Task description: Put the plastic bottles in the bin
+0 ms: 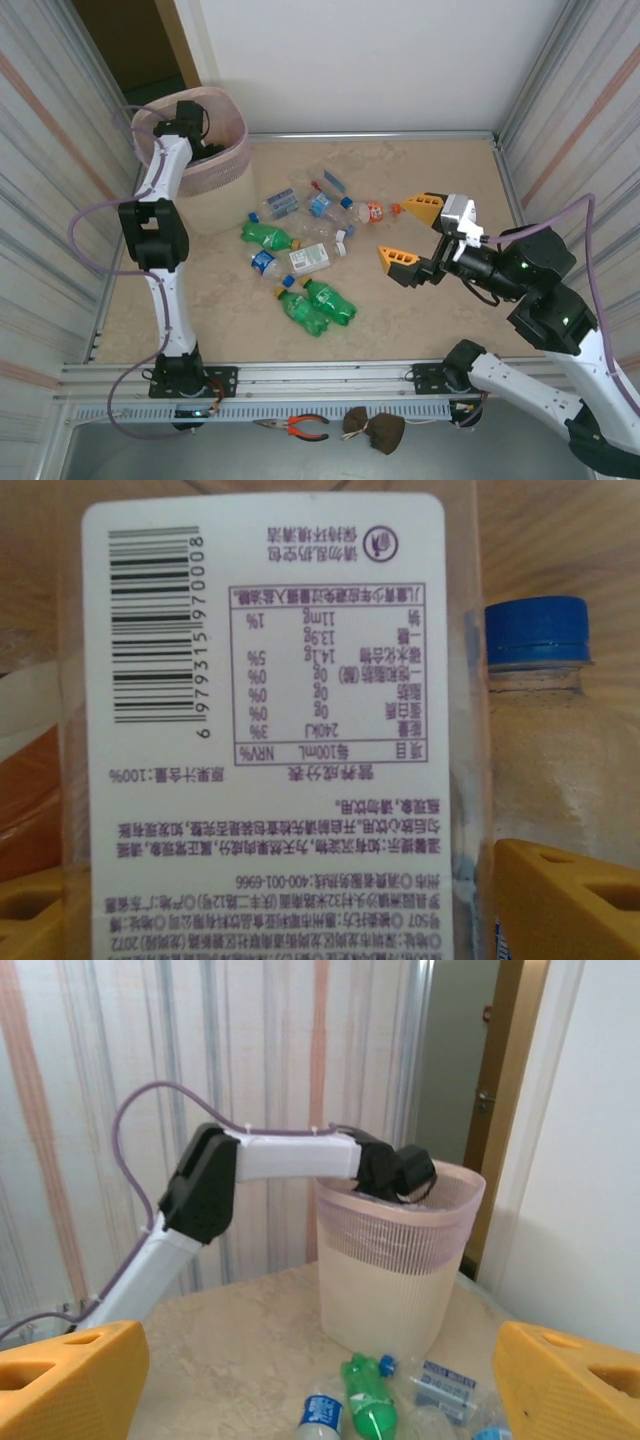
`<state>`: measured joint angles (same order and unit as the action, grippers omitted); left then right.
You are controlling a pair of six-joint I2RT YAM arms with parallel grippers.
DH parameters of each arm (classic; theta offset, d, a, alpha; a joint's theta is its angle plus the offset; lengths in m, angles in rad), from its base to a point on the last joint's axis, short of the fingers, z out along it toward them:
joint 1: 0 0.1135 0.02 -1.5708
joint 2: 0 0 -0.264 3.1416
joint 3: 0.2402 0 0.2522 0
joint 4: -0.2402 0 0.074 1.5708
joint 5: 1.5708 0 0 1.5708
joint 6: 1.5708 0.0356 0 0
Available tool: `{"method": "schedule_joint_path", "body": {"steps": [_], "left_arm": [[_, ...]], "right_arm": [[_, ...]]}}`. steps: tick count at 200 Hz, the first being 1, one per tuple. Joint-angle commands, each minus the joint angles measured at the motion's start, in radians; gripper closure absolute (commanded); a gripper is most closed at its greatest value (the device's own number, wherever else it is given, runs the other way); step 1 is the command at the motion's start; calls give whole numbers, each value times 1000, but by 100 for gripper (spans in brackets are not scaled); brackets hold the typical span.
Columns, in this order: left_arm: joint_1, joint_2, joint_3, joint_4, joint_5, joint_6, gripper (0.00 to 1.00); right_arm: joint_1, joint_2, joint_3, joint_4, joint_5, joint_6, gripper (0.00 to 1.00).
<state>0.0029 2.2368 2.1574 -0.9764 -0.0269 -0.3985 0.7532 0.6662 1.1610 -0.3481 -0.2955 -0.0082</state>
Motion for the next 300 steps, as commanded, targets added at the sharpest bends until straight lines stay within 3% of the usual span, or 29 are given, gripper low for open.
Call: {"method": "schedule_joint_path", "body": {"steps": [1,63,159,229,300], "left_arm": [[10,-49,37,-67,45,-16,13],[9,-136,72,-64,106,-14,12],[9,-348,23,-25,192,19,13],[9,-584,-193,111,334,89,15],[9,-865,-525,281,489,58,17]], "right_arm": [[4,24,27,-31,78,14,12],[-29,141,62,-114,291,129,9],[-301,279,-15,-94,196,532,11],[-349,435,-56,-102,332,908,11],[-416,616,-79,-99,330,1270,12]]}}
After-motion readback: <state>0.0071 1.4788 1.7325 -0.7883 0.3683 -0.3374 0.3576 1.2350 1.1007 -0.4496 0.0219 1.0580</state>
